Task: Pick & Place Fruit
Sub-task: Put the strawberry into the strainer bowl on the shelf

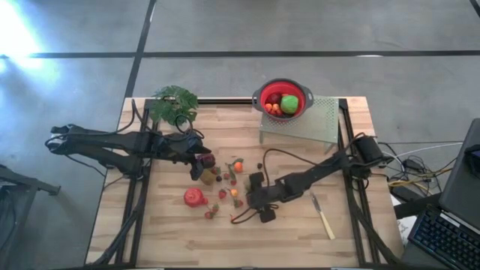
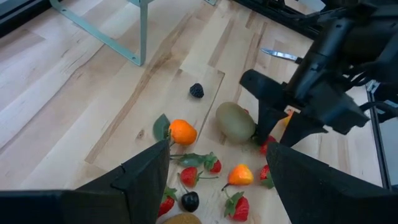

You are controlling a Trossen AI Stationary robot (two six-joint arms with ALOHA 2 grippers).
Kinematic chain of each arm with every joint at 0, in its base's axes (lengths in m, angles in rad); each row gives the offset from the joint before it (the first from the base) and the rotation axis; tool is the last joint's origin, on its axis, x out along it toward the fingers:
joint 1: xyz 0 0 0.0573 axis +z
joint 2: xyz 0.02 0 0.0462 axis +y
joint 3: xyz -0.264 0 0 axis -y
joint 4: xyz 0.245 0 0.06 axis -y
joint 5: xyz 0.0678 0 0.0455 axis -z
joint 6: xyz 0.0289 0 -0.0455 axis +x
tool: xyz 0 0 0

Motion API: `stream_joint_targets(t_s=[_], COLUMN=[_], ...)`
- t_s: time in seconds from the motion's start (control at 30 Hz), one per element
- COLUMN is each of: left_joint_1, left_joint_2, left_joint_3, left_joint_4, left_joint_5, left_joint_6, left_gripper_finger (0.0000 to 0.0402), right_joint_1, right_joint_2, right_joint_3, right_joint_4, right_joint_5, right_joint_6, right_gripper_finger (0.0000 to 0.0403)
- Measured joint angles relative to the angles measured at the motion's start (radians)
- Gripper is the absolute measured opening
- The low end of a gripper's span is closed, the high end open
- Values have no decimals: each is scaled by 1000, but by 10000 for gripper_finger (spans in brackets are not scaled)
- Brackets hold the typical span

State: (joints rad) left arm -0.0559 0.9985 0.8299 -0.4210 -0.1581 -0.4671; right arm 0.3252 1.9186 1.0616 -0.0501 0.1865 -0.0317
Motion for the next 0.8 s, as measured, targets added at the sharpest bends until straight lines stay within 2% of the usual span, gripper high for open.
stream_joint_targets(t_s=[0.27,0.6,0.8], left_joint_1=[0,0,0], left_joint_2=[0,0,0], left_joint_3=[0,0,0], left_joint_4=[0,1,1], left_joint_5=[0,0,0], left_joint_6=[0,0,0], left_gripper_finger=[273,273,273], right_joint_1=[2,1,1], right_joint_2=[40,34,34], right_joint_3=[0,6,11], right_joint_4=[4,0,1], right_joint_5=[-1,-3,-3], right_joint_6=[14,13,13], right_gripper_finger=[194,139,143])
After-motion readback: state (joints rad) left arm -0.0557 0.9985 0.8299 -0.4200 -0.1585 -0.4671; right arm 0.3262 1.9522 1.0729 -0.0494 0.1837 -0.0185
